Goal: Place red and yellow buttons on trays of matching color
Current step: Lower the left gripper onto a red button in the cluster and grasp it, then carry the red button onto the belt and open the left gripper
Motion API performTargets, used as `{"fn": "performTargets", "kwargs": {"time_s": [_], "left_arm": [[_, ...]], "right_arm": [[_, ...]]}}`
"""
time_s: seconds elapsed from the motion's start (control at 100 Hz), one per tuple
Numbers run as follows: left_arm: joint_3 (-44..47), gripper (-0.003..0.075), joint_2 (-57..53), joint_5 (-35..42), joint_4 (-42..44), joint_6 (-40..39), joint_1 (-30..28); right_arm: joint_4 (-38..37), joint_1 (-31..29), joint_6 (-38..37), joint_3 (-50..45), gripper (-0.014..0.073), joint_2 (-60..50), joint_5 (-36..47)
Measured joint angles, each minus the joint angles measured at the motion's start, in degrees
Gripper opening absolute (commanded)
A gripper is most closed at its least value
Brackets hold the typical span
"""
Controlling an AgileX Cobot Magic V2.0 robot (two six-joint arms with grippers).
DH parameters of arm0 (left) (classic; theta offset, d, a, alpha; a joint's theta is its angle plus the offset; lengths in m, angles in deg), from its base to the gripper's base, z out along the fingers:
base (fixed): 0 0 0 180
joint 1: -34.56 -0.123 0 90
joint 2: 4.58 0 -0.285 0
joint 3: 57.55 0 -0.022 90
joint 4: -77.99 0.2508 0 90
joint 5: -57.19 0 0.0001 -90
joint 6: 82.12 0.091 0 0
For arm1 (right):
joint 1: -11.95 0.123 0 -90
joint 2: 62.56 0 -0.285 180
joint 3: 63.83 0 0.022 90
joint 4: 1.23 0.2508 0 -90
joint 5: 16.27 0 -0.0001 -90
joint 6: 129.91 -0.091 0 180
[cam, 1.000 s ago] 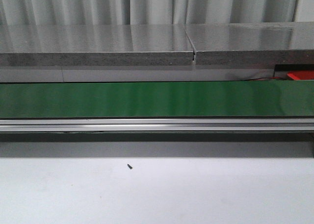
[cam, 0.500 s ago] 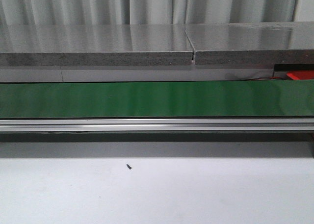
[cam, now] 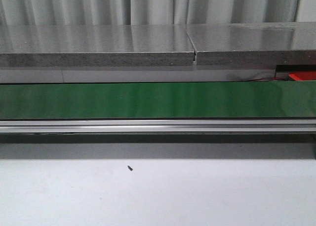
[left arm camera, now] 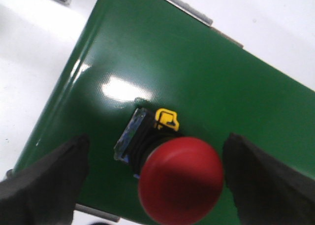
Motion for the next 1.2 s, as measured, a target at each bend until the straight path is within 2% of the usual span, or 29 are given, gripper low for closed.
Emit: {"fn": "performTargets", "kwargs": {"time_s": [0.34, 0.5, 0.63, 0.79, 0.97, 1.2], "left_arm": [[0.00, 0.0545, -5.69, 3.26, -4.25, 2.67, -0.33], [-0.11, 0.0545, -6.75, 3.14, -3.89, 3.01, -4.19], [-0.11, 0.0521, -6.75, 1.32, -0.88, 3.01, -8.87], [-0.11, 0.0473, -6.60, -1.08, 3.35, 3.01, -11.91], [-0.11, 0.0473, -3.43, -1.83, 8.80, 3.01, -12.15], [-0.11, 0.0473, 1.00, 0.17, 9.88, 3.01, -12.15]], "right_arm": [[0.00, 0.00, 0.00, 0.00, -0.0067, 0.00, 0.00], [0.00, 0.00, 0.00, 0.00, -0.0067, 0.00, 0.00], [0.00, 0.00, 0.00, 0.00, -0.0067, 0.00, 0.00], [0.00, 0.00, 0.00, 0.00, -0.0067, 0.00, 0.00], [0.00, 0.00, 0.00, 0.00, -0.0067, 0.00, 0.00], [0.00, 0.00, 0.00, 0.00, -0.0067, 0.00, 0.00]]}}
